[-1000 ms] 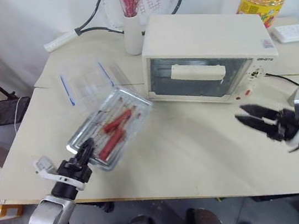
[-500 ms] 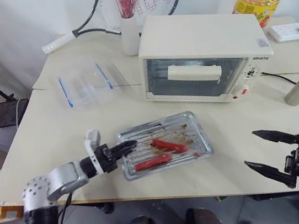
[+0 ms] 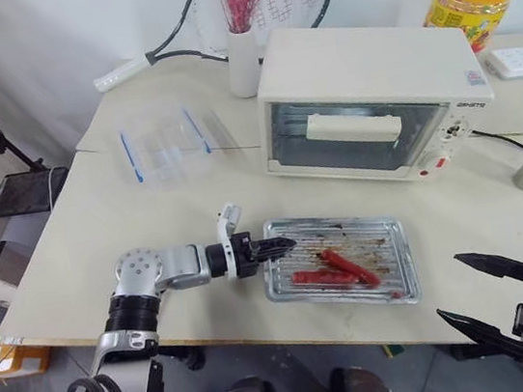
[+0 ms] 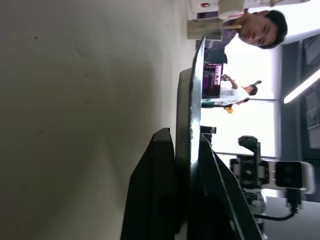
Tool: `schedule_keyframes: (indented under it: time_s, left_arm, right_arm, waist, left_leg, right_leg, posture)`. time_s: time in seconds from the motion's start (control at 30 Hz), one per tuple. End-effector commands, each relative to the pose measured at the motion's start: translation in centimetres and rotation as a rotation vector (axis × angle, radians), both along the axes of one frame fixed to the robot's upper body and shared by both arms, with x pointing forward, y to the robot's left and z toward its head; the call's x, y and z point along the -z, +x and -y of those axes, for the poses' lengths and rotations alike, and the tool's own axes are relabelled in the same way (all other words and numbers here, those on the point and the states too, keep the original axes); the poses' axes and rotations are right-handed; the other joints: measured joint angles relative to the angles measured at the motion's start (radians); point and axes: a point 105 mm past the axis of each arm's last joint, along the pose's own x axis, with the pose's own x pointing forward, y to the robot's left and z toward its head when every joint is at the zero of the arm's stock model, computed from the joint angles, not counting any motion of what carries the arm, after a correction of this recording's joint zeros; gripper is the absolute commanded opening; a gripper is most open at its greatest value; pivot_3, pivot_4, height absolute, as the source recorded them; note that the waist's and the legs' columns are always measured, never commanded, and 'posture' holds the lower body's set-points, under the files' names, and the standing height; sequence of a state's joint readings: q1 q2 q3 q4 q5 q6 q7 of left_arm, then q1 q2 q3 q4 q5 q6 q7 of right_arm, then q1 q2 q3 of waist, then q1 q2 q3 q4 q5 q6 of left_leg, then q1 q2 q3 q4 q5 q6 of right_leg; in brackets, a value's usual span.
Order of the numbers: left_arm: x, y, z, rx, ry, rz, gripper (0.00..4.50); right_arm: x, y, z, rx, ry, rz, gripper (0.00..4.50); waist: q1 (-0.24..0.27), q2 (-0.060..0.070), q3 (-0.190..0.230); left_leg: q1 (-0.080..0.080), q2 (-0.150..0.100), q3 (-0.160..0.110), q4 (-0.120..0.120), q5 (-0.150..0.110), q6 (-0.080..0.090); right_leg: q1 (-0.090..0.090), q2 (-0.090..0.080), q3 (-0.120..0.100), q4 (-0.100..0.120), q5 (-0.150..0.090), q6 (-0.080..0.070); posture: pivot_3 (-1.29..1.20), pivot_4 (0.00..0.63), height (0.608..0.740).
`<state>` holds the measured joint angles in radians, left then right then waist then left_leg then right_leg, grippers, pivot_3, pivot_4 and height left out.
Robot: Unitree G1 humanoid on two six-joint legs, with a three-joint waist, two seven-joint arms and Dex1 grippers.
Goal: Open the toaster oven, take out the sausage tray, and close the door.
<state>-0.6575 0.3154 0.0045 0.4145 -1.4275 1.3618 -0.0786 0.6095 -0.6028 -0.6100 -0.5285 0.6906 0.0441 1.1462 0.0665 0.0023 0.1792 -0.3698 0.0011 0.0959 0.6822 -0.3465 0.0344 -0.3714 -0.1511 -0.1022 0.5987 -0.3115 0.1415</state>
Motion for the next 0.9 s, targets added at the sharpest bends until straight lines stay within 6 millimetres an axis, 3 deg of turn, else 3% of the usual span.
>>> schedule_keyframes:
  time_s: [0.03,0.27,0.37,0.53,0.67,0.73,0.9]
  left_arm:
    - [-0.2,0.3,0.1,-0.003,0.005,0.035,1.51]
    - [-1.5,-0.4,-3.8,-0.007,0.119,0.211,3.67]
    - [-2.3,-1.5,-6.9,0.013,0.204,0.454,4.47]
    - [-2.8,-5.2,-11.8,0.229,0.306,0.967,4.47]
    - [-3.4,-4.2,-15.3,0.149,0.421,1.211,4.47]
    - [-4.0,-3.7,-16.2,0.13,0.457,1.344,4.47]
    - [-3.9,-3.6,-17.3,0.188,0.502,1.367,4.47]
  right_arm:
    - [-0.5,-0.1,-0.2,-0.002,-0.011,0.033,4.5]
    - [-0.2,0.6,-0.1,-0.026,-0.01,0.03,4.5]
    - [-0.2,0.8,0.0,-0.047,-0.011,0.023,4.5]
    - [-0.3,1.2,0.4,-0.093,-0.021,0.005,4.5]
    - [-0.3,1.4,0.4,-0.133,-0.012,-0.011,4.5]
    - [-0.2,1.2,0.1,-0.17,-0.013,-0.025,4.5]
    - [-0.5,1.4,-0.2,-0.216,-0.032,-0.014,4.5]
  waist:
    - [0.0,0.0,0.0]
    - [-0.029,-0.002,0.001]
    - [-0.046,-0.001,0.001]
    - [-0.065,0.001,0.002]
    - [-0.042,0.002,0.003]
    - [-0.037,0.002,0.003]
    - [-0.04,0.002,0.003]
  left_leg:
    - [0.0,0.0,0.0,0.0,0.0,0.0]
    - [-0.002,0.002,0.0,-0.002,0.002,0.004]
    - [-0.001,0.002,0.0,-0.004,0.002,0.004]
    - [0.0,0.004,0.003,-0.007,-0.001,-0.004]
    - [-0.001,0.004,0.001,-0.009,-0.002,-0.005]
    - [-0.002,0.004,0.0,-0.009,-0.002,-0.005]
    - [-0.001,0.0,0.0,-0.015,0.002,0.004]
  right_leg:
    - [0.0,0.0,0.0,0.0,0.0,0.0]
    - [-0.003,0.002,-0.001,0.003,0.0,0.0]
    - [-0.003,0.002,-0.001,0.003,0.0,-0.001]
    - [-0.005,0.003,-0.001,0.0,-0.002,-0.004]
    - [-0.004,-0.001,-0.001,-0.006,-0.002,-0.004]
    - [-0.004,-0.004,-0.001,-0.007,-0.002,-0.004]
    - [-0.005,-0.01,-0.008,-0.004,-0.001,-0.003]
  posture:
    - [0.0,0.15,0.74]
    - [0.0,0.15,0.74]
    - [0.0,0.15,0.74]
    - [0.0,0.15,0.74]
    - [0.0,0.15,0.74]
    - [0.0,0.15,0.74]
    - [0.0,0.15,0.74]
